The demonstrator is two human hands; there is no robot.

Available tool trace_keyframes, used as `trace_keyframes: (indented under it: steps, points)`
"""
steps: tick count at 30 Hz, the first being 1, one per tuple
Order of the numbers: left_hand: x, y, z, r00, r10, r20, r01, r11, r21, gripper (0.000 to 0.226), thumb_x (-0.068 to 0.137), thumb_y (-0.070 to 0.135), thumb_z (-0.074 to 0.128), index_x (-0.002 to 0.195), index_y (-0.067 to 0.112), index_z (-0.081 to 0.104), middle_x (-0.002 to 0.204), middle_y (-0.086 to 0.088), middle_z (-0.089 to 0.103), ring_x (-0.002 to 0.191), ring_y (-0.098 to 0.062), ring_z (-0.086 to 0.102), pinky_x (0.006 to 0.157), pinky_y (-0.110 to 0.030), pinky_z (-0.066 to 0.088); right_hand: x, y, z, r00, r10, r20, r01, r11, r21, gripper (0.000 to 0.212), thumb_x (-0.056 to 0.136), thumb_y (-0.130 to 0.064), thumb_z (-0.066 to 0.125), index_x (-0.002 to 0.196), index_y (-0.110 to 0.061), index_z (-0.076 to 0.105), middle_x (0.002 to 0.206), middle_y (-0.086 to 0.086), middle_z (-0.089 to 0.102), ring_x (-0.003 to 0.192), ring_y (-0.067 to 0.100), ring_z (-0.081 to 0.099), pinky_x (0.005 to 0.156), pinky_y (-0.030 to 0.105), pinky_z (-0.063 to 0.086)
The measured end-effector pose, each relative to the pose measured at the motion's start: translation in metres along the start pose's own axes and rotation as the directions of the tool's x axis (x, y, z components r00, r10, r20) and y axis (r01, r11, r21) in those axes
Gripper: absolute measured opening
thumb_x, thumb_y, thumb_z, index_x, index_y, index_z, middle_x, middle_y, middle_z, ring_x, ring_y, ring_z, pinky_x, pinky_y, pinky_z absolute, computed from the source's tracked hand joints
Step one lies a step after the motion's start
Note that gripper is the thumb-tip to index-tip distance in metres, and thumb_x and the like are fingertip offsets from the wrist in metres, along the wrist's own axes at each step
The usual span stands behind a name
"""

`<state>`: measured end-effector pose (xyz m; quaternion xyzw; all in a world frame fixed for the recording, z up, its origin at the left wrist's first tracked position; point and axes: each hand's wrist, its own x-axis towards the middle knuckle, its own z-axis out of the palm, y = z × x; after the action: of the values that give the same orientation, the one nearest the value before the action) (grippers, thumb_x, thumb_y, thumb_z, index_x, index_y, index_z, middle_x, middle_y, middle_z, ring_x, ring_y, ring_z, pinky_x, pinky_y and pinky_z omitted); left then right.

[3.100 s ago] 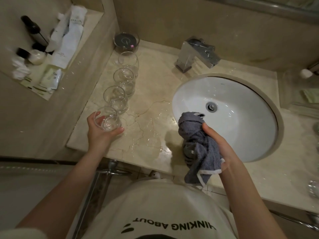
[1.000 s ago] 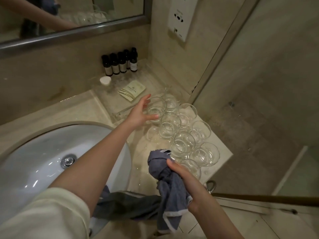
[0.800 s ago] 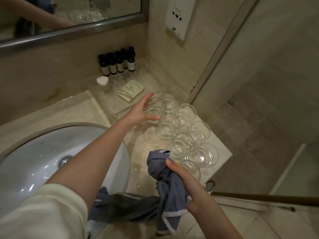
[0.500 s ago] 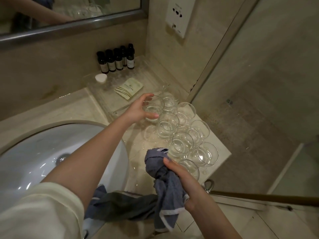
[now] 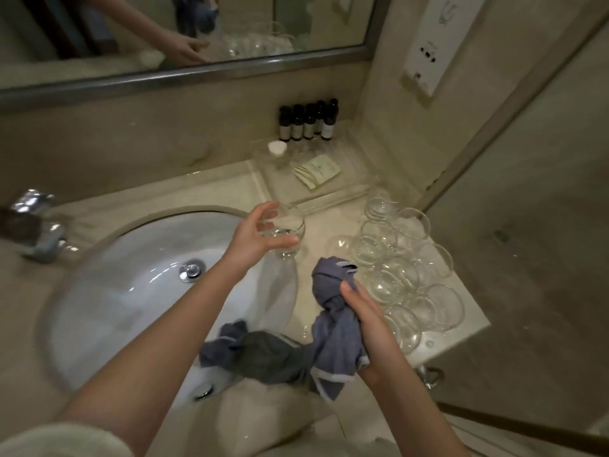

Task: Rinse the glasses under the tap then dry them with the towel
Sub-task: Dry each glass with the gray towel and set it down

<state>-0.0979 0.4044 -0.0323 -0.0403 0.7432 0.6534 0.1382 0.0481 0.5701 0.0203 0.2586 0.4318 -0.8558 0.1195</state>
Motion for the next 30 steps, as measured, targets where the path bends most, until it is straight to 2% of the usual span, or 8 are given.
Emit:
trace_keyframes:
  steps: [5,8,11,16,20,25,28,30]
  points:
    - [-0.062,-0.001,-0.043,0.981,-0.017,-0.192,-0.004,0.994,-0.111,0.072,0.064,0.006,0.087,0.127,0.024,0.057,0.127,-0.003,0.059,0.120,-0.017,0.054,0.100,-0.030,0.044,-0.002,0.007,0.026,0.993,-0.052,0.110,0.054,0.998,-0.015,0.047,0.067,-0.033,0.071,0.111,-0.016,0.068,0.113,0.009,0.071,0.098,0.019,0.070,0.076,0.026,0.057]
    - [-0.097,-0.001,-0.066,0.965,-0.062,-0.254,0.010,0.979,-0.202,0.069,0.063,0.009,0.089,0.121,0.032,0.059,0.128,-0.002,0.058,0.117,-0.017,0.057,0.089,-0.030,0.049,-0.005,0.020,0.046,0.979,-0.067,0.194,0.073,0.997,-0.021,0.053,0.061,-0.041,0.083,0.108,-0.020,0.071,0.116,0.009,0.070,0.104,0.019,0.068,0.078,0.026,0.056]
    - [-0.131,0.000,-0.084,0.951,-0.119,-0.284,0.018,0.943,-0.334,0.073,0.048,0.023,0.092,0.113,0.041,0.062,0.126,0.000,0.059,0.115,-0.016,0.060,0.087,-0.037,0.053,-0.011,0.035,0.066,0.969,-0.026,0.247,0.034,0.999,-0.030,0.044,0.072,-0.032,0.069,0.112,-0.015,0.067,0.114,0.009,0.071,0.103,0.020,0.068,0.077,0.026,0.056]
    - [-0.173,0.004,-0.100,0.934,-0.162,-0.317,0.007,0.899,-0.438,0.068,0.055,0.013,0.087,0.112,0.039,0.062,0.114,0.008,0.059,0.107,-0.012,0.060,0.083,-0.040,0.052,-0.021,0.059,0.095,0.948,-0.012,0.319,0.065,0.986,-0.156,0.028,0.080,-0.027,0.070,0.106,-0.017,0.071,0.110,0.011,0.072,0.102,0.026,0.067,0.089,0.037,0.054]
    - [-0.196,0.007,-0.105,0.928,-0.160,-0.337,-0.016,0.886,-0.464,0.061,0.061,0.022,0.077,0.118,0.036,0.061,0.107,0.009,0.063,0.088,-0.005,0.066,0.073,-0.030,0.052,-0.027,0.077,0.112,0.916,-0.089,0.390,0.195,0.951,-0.241,0.056,0.064,-0.051,0.083,0.108,-0.019,0.071,0.114,0.015,0.070,0.106,0.033,0.065,0.093,0.044,0.051]
    - [-0.211,0.009,-0.102,0.887,-0.179,-0.425,-0.047,0.882,-0.469,0.070,0.050,0.032,0.085,0.114,0.024,0.058,0.105,-0.004,0.070,0.083,-0.009,0.070,0.078,-0.027,0.050,-0.033,0.091,0.122,0.849,-0.263,0.458,0.467,0.778,-0.421,0.018,0.086,-0.034,0.060,0.101,-0.025,0.065,0.090,-0.012,0.071,0.083,0.006,0.064,0.074,0.021,0.049]
    - [-0.214,0.013,-0.102,0.883,-0.152,-0.444,-0.056,0.905,-0.422,0.058,0.056,0.030,0.081,0.109,0.022,0.060,0.097,0.000,0.072,0.082,-0.008,0.070,0.077,-0.024,0.052,-0.038,0.095,0.126,0.820,-0.318,0.475,0.552,0.657,-0.513,0.011,0.087,-0.035,0.054,0.096,-0.032,0.058,0.081,-0.024,0.065,0.074,-0.005,0.059,0.067,0.013,0.043]
    - [-0.215,0.016,-0.105,0.881,-0.138,-0.453,-0.060,0.917,-0.394,0.052,0.059,0.033,0.078,0.108,0.023,0.062,0.086,0.005,0.073,0.081,-0.007,0.070,0.080,-0.025,0.053,-0.039,0.099,0.129,0.820,-0.328,0.468,0.557,0.643,-0.525,0.010,0.086,-0.038,0.052,0.095,-0.034,0.056,0.079,-0.025,0.064,0.073,-0.007,0.058,0.066,0.011,0.043]
